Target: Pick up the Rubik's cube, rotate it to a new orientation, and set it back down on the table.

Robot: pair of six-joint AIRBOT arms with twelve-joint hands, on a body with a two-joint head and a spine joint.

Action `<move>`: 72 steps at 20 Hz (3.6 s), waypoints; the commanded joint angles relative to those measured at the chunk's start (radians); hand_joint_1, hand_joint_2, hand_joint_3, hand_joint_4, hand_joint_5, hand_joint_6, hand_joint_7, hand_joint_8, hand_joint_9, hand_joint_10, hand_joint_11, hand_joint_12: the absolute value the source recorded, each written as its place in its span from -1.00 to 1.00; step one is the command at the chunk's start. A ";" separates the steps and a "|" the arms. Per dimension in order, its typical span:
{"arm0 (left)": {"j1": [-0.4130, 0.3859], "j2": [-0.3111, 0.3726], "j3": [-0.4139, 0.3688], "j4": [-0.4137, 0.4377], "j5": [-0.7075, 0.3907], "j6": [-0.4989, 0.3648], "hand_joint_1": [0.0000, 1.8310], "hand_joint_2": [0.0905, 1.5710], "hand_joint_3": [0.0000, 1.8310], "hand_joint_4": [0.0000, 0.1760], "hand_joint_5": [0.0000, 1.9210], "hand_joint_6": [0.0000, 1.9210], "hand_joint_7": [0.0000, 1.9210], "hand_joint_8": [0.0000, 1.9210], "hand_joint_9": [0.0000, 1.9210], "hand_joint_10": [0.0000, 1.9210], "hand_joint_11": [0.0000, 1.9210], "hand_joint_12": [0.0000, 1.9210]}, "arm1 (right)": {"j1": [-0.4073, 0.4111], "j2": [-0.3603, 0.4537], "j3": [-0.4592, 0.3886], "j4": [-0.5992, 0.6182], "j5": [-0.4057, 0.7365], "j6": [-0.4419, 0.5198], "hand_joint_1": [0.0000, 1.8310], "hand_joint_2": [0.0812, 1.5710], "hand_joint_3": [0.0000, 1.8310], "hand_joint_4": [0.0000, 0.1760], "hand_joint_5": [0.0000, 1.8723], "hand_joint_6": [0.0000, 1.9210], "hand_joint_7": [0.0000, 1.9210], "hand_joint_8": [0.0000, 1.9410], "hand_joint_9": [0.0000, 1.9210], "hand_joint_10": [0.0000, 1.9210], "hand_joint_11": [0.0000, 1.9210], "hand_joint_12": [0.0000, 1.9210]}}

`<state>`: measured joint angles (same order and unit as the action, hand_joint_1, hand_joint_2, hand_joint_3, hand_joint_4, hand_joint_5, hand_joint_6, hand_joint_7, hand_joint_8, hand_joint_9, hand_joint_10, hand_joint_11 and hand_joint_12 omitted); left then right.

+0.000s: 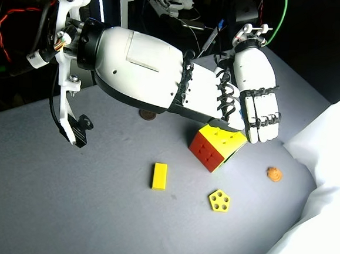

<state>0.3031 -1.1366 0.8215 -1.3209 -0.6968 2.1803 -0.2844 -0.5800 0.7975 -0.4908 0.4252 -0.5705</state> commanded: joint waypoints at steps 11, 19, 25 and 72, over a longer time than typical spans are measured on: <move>-0.008 -0.081 0.077 -0.061 -0.042 0.093 -0.24 0.17 -1.00 -1.00 -1.00 -1.00 -1.00 -1.00 -1.00 -1.00 -0.98 -0.99 | 0.007 0.005 -0.003 0.027 0.118 0.002 -0.85 0.59 -1.00 -1.00 -0.97 -0.99 -0.87 -1.00 -0.87 -1.00 -1.00 -0.75; 0.017 -0.103 0.119 -0.082 -0.036 0.118 -0.11 0.13 -1.00 -1.00 -1.00 -1.00 -1.00 -1.00 -1.00 -1.00 -1.00 -1.00 | 0.005 0.005 -0.003 0.027 0.127 0.002 -0.89 0.61 -1.00 -1.00 -0.97 -0.99 -0.87 -1.00 -0.89 -1.00 -0.98 -0.97; 0.015 -0.129 0.172 -0.079 0.001 0.124 0.08 0.13 -1.00 -1.00 -1.00 -1.00 -1.00 -1.00 -1.00 -1.00 -1.00 -1.00 | 0.004 0.005 -0.005 0.027 0.128 0.002 -0.87 0.60 -1.00 -1.00 -1.00 -1.00 -0.88 -1.00 -0.90 -1.00 -1.00 -0.78; -0.018 -0.205 0.234 -0.247 0.004 0.190 0.17 0.76 -1.00 -1.00 -0.49 0.63 -0.44 0.97 -0.64 0.99 -0.60 1.00 | -0.002 0.005 -0.009 0.007 0.134 -0.020 -0.80 0.61 -0.99 -1.00 -0.96 -1.00 -0.79 -1.00 -0.83 -1.00 -1.00 -0.74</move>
<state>0.2947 -1.3441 1.0603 -1.6104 -0.6960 2.3669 -0.2913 -0.5812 0.7910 -0.5133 0.4538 -0.5922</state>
